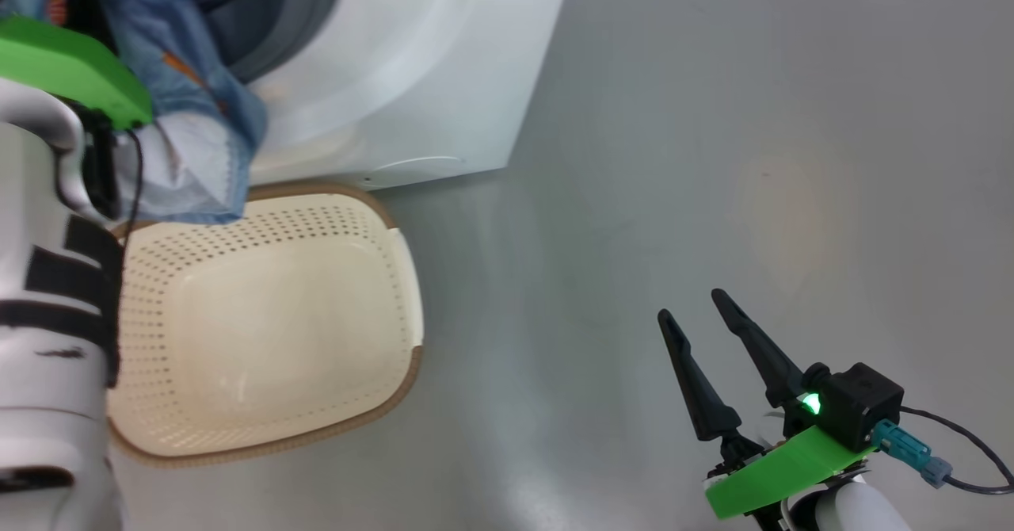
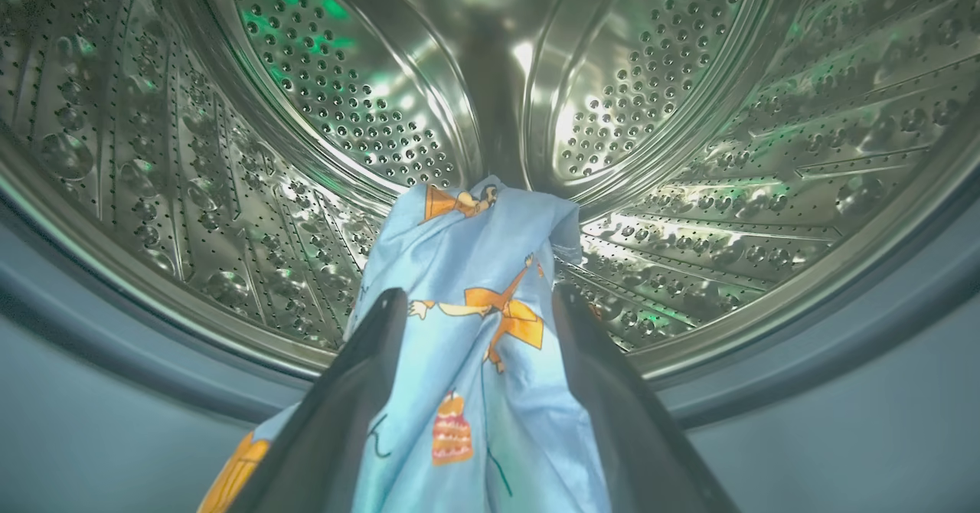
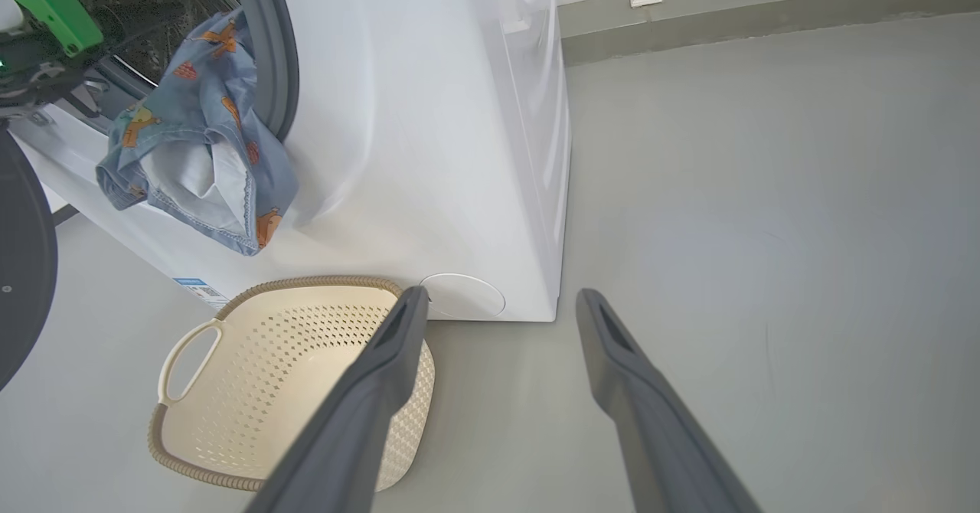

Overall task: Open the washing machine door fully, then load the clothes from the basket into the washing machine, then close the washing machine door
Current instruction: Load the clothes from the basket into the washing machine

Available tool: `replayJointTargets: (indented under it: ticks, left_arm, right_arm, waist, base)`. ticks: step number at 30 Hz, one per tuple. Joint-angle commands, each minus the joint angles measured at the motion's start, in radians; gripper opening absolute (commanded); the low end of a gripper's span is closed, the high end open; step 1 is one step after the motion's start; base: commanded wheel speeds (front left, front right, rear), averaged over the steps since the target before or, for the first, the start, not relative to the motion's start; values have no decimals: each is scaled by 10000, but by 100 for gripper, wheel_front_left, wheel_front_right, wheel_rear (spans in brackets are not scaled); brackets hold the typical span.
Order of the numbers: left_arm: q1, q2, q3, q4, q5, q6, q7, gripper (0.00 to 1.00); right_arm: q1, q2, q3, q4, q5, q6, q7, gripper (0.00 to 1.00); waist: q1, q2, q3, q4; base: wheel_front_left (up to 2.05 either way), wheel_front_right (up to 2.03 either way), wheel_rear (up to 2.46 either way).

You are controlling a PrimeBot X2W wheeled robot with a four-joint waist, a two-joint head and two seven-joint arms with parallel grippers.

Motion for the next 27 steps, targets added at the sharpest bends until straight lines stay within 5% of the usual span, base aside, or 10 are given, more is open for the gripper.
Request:
replayJointTargets:
  ticks: [1,16,27]
  left_arm:
    - [168,315,96,-325,84,-50,-51,100]
    - [2598,-527,-94,-3017,-22,-602,-51,100]
    - [5526,-508,-92,-5688,-12,-414,-49,100]
  right_arm:
    - [107,-93,158,-235,-72,16,-48,100]
    - [197,-273,-253,-397,-152,16,-48,100]
    - [206,-364,-381,-533,-213,16,-48,100]
  waist:
    - [-1,-1,-115,214]
    - [-1,-1,-228,1135]
    - [-1,-1,-75,1316]
  base:
    - [0,0,0]
    - [0,0,0]
    - [0,0,0]
